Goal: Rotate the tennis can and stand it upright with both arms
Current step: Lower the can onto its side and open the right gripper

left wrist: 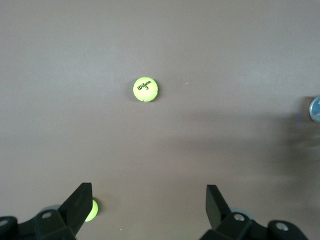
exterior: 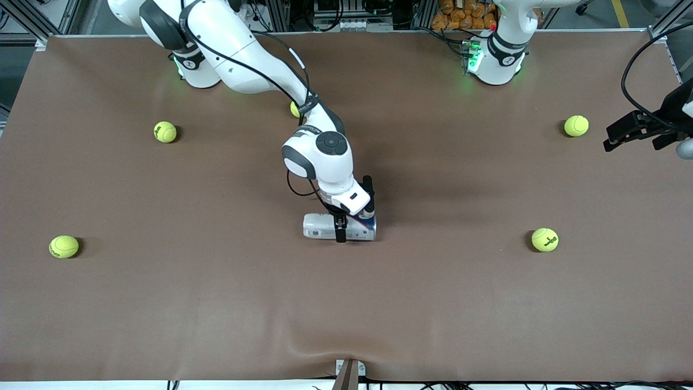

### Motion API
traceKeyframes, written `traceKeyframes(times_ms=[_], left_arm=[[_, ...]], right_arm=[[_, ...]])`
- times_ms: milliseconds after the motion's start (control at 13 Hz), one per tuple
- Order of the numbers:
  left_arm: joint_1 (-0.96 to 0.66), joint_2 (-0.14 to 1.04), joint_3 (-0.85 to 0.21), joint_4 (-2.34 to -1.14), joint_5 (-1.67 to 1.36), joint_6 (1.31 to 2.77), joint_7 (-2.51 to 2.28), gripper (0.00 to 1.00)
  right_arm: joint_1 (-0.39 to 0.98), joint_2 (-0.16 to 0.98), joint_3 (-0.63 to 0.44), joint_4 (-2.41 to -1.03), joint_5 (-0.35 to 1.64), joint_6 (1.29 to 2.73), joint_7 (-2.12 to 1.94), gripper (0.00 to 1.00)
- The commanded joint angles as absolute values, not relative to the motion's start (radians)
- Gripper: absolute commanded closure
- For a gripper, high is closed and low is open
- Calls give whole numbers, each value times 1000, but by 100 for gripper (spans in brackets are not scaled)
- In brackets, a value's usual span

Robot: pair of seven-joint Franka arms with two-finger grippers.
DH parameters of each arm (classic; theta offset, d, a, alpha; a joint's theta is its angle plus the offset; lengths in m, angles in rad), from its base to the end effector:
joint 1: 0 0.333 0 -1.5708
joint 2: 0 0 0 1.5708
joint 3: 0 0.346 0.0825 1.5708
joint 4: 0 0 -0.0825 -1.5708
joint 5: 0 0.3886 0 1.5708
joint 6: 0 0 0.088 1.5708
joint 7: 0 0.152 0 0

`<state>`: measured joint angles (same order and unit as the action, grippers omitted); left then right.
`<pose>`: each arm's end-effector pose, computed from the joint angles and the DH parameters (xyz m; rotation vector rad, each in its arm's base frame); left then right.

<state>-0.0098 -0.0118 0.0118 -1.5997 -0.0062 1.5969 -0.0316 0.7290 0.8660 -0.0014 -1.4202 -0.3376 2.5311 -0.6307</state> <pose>0.5577 0.0002 0.6046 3.1347 0.0529 0.0140 0.5911 0.5200 0.1762 2.0098 2.0960 0.3701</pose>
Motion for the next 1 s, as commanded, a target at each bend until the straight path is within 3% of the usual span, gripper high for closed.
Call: traceKeyframes(times_ms=[0, 540, 926], left_arm=[[-11, -3, 9, -1588, -2, 1585, -28, 0], [-31, 67, 2, -1585, -43, 1569, -11, 0], [-12, 199, 3, -1583, -329, 1578, -12, 0]], right_arm=[[739, 839, -11, -1414, -362, 2522, -604, 0], [727, 563, 38, -1422, -293, 2125, -361, 0], [493, 434, 35, -1419, -183, 2062, -296, 0]])
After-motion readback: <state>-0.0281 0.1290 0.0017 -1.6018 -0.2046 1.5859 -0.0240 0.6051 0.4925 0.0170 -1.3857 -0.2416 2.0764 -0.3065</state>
